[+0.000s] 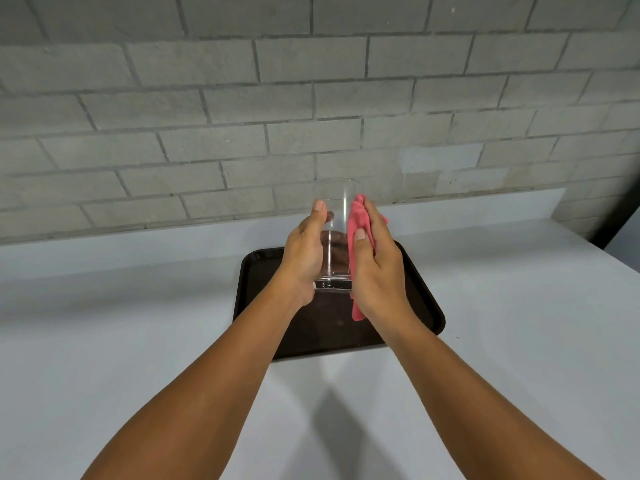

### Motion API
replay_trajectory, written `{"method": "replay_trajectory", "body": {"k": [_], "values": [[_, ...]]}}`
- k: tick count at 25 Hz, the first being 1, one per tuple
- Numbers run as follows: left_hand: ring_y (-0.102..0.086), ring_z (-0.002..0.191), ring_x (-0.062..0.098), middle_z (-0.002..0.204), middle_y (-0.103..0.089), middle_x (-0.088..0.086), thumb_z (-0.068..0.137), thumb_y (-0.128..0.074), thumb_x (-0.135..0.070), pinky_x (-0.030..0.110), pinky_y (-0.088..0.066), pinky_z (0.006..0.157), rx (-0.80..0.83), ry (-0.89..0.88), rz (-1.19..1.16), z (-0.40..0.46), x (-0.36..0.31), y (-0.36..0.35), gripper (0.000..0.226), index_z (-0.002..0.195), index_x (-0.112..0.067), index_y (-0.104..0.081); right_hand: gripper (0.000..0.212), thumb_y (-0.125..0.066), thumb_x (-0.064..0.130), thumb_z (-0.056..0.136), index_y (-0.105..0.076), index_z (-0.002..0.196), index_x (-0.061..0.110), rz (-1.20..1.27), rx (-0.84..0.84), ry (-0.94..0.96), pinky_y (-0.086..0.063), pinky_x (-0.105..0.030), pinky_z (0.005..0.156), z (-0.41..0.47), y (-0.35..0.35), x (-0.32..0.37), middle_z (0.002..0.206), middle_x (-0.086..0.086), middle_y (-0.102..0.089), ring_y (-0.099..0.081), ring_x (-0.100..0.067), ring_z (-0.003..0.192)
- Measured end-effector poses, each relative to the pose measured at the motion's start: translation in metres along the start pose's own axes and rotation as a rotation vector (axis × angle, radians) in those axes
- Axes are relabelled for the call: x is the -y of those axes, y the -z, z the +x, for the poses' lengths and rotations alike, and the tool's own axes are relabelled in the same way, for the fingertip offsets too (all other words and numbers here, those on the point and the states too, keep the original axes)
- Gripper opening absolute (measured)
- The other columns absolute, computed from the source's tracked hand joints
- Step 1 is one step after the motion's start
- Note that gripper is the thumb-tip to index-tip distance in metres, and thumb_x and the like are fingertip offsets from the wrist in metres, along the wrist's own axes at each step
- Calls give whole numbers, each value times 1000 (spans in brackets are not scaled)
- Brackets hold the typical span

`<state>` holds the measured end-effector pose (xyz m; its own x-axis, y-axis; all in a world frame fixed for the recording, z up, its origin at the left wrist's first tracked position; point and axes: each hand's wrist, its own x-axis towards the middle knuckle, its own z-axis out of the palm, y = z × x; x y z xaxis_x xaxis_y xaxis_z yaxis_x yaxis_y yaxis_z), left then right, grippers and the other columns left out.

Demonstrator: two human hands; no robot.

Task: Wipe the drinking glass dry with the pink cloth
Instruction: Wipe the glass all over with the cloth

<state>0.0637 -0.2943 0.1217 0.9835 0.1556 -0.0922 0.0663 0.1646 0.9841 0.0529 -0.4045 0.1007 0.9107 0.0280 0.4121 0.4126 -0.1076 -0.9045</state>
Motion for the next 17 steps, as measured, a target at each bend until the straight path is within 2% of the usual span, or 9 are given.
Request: {"method": "replay_trajectory", "body": {"k": [2,3,4,7,9,13,15,17], "values": [[-76,97,32,111,-76,18,99,-41,-62,48,-62,83,17,17,-28,-2,4,0,59,132,-17,-60,45,-33,26,106,-32,150,35,50,-23,-56,-30,-12,107,11,6,1,149,18,-37,-32,15,130],[-77,86,29,102,-77,17,99,-41,-61,42,-63,71,32,19,-46,-2,6,0,59,132,-16,-60,44,-33,26,106,-32,150,33,63,-41,-72,-30,-18,110,16,8,3,151,15,-37,-33,7,134],[-76,80,28,99,-77,16,99,-42,-61,39,-62,64,47,11,-57,-1,7,0,59,132,-16,-60,44,-33,27,106,-33,150,33,68,-55,-69,-30,-17,109,17,9,3,152,14,-37,-32,5,135],[-76,84,29,100,-76,19,99,-40,-61,37,-61,63,76,-51,-53,3,8,0,57,133,-19,-59,45,-35,31,104,-32,149,38,59,-65,-24,-29,-2,97,11,5,4,148,23,-36,-30,20,126],[-76,81,27,90,-76,14,100,-41,-59,35,-60,61,41,-93,-38,3,10,-2,51,130,-24,-62,46,-36,31,104,-32,149,38,41,-62,-8,-27,7,88,9,3,2,141,28,-35,-25,37,113],[-77,66,11,71,-79,-3,101,-44,-54,23,-58,53,-59,-125,20,1,11,-8,33,97,-35,-70,46,-37,29,104,-32,150,34,34,-65,-20,-24,10,83,13,5,0,137,29,-33,-20,43,105],[-77,71,12,75,-78,-2,99,-46,-57,24,-58,57,-44,-134,69,-2,9,-10,41,100,-25,-70,46,-37,32,104,-32,149,36,33,-56,-24,-27,9,83,13,4,-1,138,28,-34,-23,42,105],[-75,87,15,93,-75,2,96,-47,-63,28,-59,70,-17,-132,127,-5,7,-13,53,112,-16,-66,46,-37,34,104,-31,149,37,25,-51,-21,-27,9,83,12,3,0,138,30,-33,-24,41,107]]}}
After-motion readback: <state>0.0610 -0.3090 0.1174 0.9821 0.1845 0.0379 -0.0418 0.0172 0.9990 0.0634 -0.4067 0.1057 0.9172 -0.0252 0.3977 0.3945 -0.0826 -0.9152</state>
